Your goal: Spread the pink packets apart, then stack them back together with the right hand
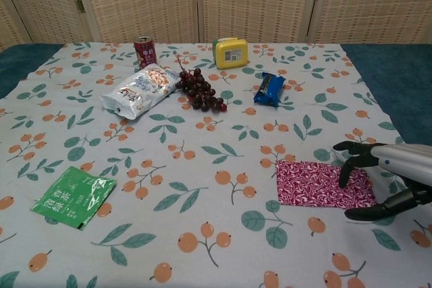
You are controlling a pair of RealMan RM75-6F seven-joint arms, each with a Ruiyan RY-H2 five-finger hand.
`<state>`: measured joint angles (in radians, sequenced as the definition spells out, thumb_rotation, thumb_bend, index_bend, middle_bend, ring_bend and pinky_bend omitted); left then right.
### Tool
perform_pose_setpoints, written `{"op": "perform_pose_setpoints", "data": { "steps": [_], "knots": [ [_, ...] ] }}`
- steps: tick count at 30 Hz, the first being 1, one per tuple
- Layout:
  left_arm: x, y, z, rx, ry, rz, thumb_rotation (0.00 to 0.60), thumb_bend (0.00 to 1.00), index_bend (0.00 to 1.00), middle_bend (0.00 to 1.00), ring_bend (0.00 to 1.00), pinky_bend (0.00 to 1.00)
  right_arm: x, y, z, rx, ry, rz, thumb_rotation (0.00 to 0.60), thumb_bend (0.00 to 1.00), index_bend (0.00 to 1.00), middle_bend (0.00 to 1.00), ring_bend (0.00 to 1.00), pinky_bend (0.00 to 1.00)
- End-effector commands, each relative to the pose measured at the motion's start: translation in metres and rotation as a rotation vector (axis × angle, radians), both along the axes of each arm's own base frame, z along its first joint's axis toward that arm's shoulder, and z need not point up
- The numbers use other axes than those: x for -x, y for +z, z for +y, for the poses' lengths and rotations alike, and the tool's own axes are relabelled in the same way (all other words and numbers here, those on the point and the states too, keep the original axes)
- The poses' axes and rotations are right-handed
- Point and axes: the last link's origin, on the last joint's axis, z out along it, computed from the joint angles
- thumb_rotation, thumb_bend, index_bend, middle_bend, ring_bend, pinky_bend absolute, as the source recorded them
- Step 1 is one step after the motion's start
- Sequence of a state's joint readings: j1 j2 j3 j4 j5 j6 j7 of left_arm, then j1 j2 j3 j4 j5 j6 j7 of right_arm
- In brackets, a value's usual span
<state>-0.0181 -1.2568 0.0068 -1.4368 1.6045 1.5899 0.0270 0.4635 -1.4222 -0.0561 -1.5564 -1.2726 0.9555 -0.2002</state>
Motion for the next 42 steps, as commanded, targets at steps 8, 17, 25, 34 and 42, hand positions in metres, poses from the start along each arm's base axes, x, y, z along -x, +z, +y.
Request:
{"op": "perform_pose_setpoints", "data": {
  "steps": [8,17,25,34,42],
  "knots": [
    [-0.002,-0.003,0.002,0.006,-0.006,-0.001,0.6,0.41,0.15,0.05,0.1,0.0,-0.005,0.013,0.009,0.025,0.02,-0.048,0.232,0.08,0.32,0.01,0.0,0.0],
    [0.002,-0.001,-0.001,0.004,0.009,0.001,0.6,0.41,0.15,0.05,0.1,0.0,-0.019,-0.001,0.02,-0.059,0.064,-0.075,0.231,0.08,0.32,0.01,0.0,0.0],
    [0.001,-0.002,-0.002,0.006,0.004,-0.001,0.6,0.41,0.15,0.05,0.1,0.0,-0.018,0.0,0.024,-0.052,0.074,-0.075,0.375,0.08,0.29,0.01,0.0,0.0],
    [0.002,-0.003,-0.002,0.01,0.007,-0.002,0.6,0.41,0.15,0.05,0.11,0.0,-0.016,-0.003,0.003,0.039,0.093,-0.041,0.596,0.08,0.24,0.01,0.0,0.0],
    [0.004,-0.003,-0.002,0.01,0.012,-0.001,0.6,0.41,0.15,0.05,0.12,0.0,-0.024,-0.016,-0.011,0.055,0.094,-0.064,0.6,0.08,0.23,0.01,0.0,0.0]
  ]
}}
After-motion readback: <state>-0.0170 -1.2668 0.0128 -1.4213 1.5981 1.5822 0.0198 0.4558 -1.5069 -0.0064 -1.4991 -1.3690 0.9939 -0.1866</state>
